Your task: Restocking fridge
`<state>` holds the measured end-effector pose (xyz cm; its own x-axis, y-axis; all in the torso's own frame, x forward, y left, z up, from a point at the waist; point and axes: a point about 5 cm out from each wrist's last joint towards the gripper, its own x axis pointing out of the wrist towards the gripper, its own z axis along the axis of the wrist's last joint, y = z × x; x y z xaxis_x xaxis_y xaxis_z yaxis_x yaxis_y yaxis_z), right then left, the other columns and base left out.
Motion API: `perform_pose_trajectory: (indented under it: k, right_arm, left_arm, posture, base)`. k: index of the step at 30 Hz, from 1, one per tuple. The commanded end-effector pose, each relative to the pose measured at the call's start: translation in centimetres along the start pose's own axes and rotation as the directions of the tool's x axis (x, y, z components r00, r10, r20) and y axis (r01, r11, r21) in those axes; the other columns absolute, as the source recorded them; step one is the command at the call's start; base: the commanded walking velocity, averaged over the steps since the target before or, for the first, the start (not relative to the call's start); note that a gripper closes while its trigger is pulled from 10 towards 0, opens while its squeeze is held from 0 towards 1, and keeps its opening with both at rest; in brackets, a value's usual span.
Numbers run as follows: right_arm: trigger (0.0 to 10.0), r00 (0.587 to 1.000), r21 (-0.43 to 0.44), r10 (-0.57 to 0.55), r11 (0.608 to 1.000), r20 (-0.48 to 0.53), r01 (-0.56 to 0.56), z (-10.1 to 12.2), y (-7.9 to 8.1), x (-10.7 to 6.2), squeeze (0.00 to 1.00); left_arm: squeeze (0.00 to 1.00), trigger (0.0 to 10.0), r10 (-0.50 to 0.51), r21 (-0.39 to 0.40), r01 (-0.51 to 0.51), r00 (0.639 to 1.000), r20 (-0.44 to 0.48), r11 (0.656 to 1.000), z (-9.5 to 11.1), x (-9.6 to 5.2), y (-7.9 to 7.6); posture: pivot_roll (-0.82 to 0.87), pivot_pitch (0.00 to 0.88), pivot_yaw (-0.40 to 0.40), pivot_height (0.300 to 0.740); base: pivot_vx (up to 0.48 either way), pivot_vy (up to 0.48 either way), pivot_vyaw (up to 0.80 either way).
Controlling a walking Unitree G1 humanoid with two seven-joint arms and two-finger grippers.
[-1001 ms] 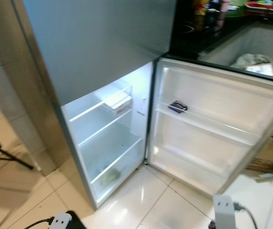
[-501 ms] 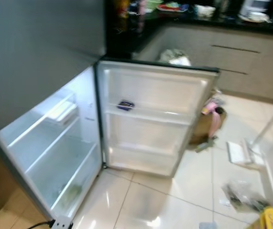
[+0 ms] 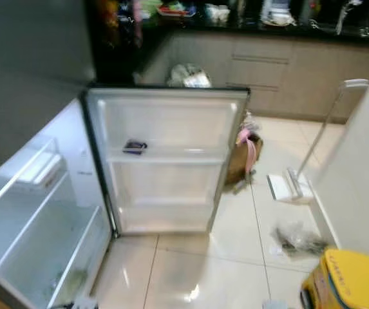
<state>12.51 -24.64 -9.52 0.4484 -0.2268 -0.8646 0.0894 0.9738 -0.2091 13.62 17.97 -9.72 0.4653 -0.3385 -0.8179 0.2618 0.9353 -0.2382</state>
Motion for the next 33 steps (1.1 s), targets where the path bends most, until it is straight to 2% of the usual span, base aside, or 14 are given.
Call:
perform_pose_trajectory:
  k: [1, 4, 9, 19, 30, 33]
  right_arm:
    - [10.0, 1.0, -0.014, -0.012, 1.0, 0.014, 0.012, 0.4, -0.5, 0.0, 0.0]
    - [10.0, 1.0, -0.021, -0.007, 1.0, 0.013, 0.007, 0.3, -0.4, 0.0, 0.0]
    - [10.0, 1.0, -0.053, 0.01, 0.999, 0.016, -0.009, 0.3, 0.0, 0.0, 0.0]
    - [10.0, 0.997, -0.128, 0.08, 0.989, 0.01, -0.078, 0.2, 1.9, 0.0, 0.0]
    - [10.0, 0.994, -0.149, 0.113, 0.983, 0.008, -0.11, 0.2, 2.5, 0.0, 0.0]
    - [10.0, 0.994, -0.152, 0.109, 0.982, -0.007, -0.109, -0.1, 2.4, 0.0, 0.0]
  left_arm:
    - [0.0, 10.0, 0.005, 0.007, -0.005, 1.0, -0.005, 1.0, 0.1, 0.0, 0.0]
    - [0.0, 10.0, 0.014, 0.015, -0.014, 1.0, -0.015, 1.0, 0.0, 0.0, 0.1]
    - [0.0, 10.0, 0.026, 0.012, -0.026, 0.999, -0.024, 1.0, -0.2, -0.1, 0.2]
    - [0.0, 10.0, 0.028, -0.004, -0.028, 0.999, -0.019, 1.0, -0.4, -0.1, 0.3]
    - [0.0, 10.0, 0.023, -0.008, -0.023, 1.0, -0.017, 1.0, -0.5, -0.1, 0.2]
    - [0.0, 10.0, 0.03, -0.002, -0.03, 0.999, -0.012, 1.0, -0.5, -0.2, 0.2]
  posture:
    - [0.02, 0.0, -0.005, 0.738]
    - [0.02, 0.0, -0.003, 0.738]
    - [0.02, 0.0, -0.003, 0.738]
    - [0.02, 0.0, -0.003, 0.738]
    - [0.02, 0.0, -0.006, 0.738]
    - [0.02, 0.0, -0.006, 0.738]
  base:
    - [0.0, 0.0, -0.78]
    - [0.0, 0.0, -0.78]
    - [0.0, 0.0, 0.0]
    - [0.0, 0.0, 0.0]
    - [0.0, 0.0, 0.0]
    - [0.0, 0.0, -0.8]
